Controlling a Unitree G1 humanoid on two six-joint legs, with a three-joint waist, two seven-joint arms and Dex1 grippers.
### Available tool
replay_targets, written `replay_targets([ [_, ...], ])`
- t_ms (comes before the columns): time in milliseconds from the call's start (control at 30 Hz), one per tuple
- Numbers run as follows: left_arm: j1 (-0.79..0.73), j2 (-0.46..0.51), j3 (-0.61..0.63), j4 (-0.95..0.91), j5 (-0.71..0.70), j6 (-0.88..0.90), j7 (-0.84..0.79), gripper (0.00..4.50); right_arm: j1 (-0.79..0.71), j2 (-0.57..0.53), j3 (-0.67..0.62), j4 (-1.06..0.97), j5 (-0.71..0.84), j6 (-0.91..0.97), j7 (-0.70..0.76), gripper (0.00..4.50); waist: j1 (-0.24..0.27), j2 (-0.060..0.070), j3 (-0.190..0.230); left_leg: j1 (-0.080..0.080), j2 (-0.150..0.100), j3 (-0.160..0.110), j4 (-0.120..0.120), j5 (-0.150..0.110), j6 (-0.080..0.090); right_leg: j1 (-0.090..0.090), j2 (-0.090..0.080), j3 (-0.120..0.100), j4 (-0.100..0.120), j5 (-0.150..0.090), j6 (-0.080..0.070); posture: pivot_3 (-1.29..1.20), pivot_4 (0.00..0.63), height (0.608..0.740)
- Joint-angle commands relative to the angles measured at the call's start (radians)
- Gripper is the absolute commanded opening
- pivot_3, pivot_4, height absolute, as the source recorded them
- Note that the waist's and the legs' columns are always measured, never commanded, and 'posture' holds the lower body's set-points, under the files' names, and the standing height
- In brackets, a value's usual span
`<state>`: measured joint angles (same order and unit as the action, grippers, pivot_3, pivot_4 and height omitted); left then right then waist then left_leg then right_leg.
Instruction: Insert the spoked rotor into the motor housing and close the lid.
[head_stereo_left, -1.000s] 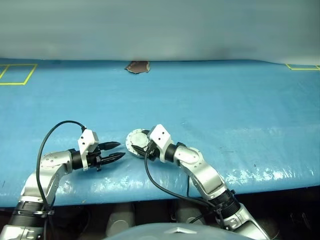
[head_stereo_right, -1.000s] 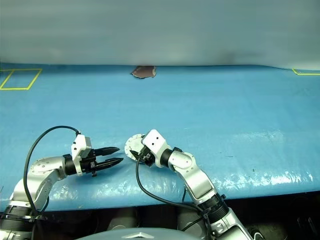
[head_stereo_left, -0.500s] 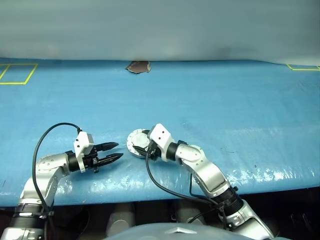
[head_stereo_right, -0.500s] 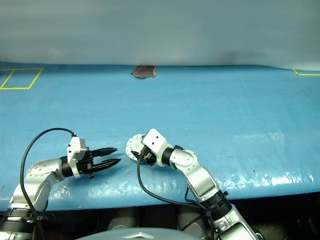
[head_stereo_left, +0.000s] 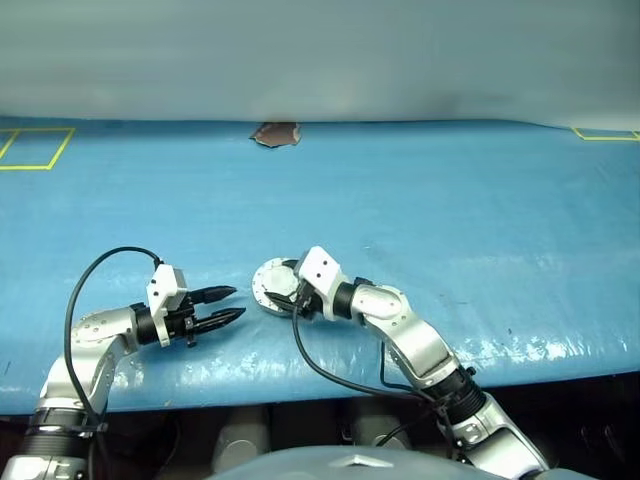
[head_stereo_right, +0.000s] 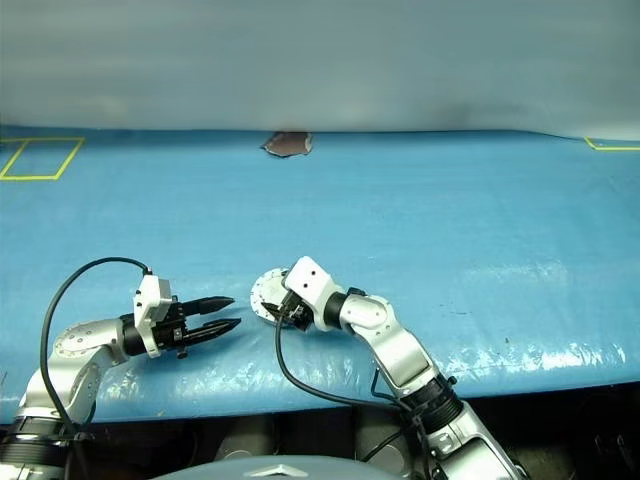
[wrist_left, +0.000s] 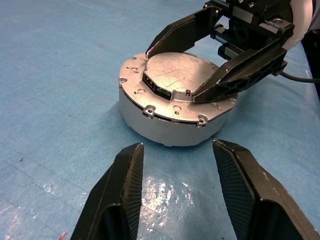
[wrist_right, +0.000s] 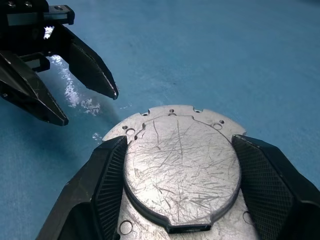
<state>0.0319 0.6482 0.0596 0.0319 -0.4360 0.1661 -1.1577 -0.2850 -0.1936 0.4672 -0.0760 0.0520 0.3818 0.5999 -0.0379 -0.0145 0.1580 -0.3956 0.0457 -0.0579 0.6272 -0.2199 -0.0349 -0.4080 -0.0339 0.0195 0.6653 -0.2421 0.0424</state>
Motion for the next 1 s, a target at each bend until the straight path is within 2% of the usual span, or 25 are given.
replay_targets([
  [33, 0.005, 0.002, 0.020, -0.024, -0.026, 0.018, -0.002, 2.39, 0.000, -0.022, 0.004, 0.084, -0.032, -0.002, 0.009, 3.01, 0.000, 0.000, 0.000, 0.000, 0.000, 0.000, 0.000, 0.000, 0.000, 0.000, 0.000, 0.000, 0.000, 0.000, 0.000, 0.00, 0.150, 0.740],
  [167, 0.005, 0.000, 0.025, -0.040, -0.028, 0.034, 0.017, 2.39, -0.007, -0.037, 0.009, 0.111, -0.041, -0.014, 0.024, 3.01, 0.000, 0.000, -0.001, 0.001, 0.000, 0.000, 0.000, 0.000, 0.000, 0.001, 0.001, 0.000, 0.001, 0.000, -0.001, 0.00, 0.150, 0.740],
  [300, -0.017, -0.027, 0.044, -0.100, -0.095, 0.207, 0.125, 2.39, -0.002, -0.042, 0.012, 0.108, -0.047, -0.017, 0.026, 3.01, 0.002, 0.000, -0.002, 0.001, 0.000, 0.000, 0.001, 0.001, 0.001, 0.001, 0.001, 0.000, 0.001, 0.001, -0.001, 0.00, 0.150, 0.740],
  [433, -0.047, -0.069, 0.064, -0.138, -0.153, 0.301, 0.209, 2.39, 0.005, -0.037, 0.018, 0.094, -0.047, -0.013, 0.022, 3.01, 0.002, 0.000, -0.003, 0.002, 0.000, -0.001, 0.001, 0.001, 0.001, 0.002, 0.001, 0.000, 0.001, 0.001, 0.000, 0.00, 0.150, 0.740],
  [533, -0.059, -0.070, 0.051, -0.141, -0.164, 0.334, 0.205, 1.79, 0.007, -0.032, 0.021, 0.092, -0.048, -0.014, 0.017, 3.01, 0.001, 0.000, -0.003, 0.002, 0.000, -0.001, 0.001, 0.001, 0.001, 0.002, 0.001, 0.000, 0.001, 0.001, 0.000, 0.00, 0.150, 0.740],
  [700, -0.091, -0.081, 0.004, -0.120, -0.123, 0.321, 0.195, 0.16, 0.006, -0.029, 0.021, 0.090, -0.051, -0.015, 0.012, 3.01, 0.002, 0.000, -0.003, 0.002, 0.000, -0.001, 0.001, 0.001, 0.001, 0.002, 0.001, 0.000, 0.001, 0.001, -0.001, 0.00, 0.150, 0.740],
  [733, -0.099, -0.083, -0.007, -0.115, -0.115, 0.317, 0.192, 0.04, 0.005, -0.030, 0.019, 0.089, -0.052, -0.014, 0.010, 3.01, 0.002, 0.000, -0.003, 0.002, 0.000, -0.001, 0.001, 0.001, 0.001, 0.002, 0.001, 0.000, 0.001, 0.001, -0.001, 0.00, 0.150, 0.740],
  [1000, -0.135, -0.092, -0.062, -0.068, -0.038, 0.262, 0.189, 0.04, 0.012, -0.032, 0.012, 0.078, -0.052, -0.008, -0.001, 3.01, 0.001, 0.000, -0.003, 0.002, 0.000, -0.001, 0.001, 0.001, 0.001, 0.002, 0.002, 0.001, 0.001, 0.001, -0.001, 0.00, 0.150, 0.740],
])
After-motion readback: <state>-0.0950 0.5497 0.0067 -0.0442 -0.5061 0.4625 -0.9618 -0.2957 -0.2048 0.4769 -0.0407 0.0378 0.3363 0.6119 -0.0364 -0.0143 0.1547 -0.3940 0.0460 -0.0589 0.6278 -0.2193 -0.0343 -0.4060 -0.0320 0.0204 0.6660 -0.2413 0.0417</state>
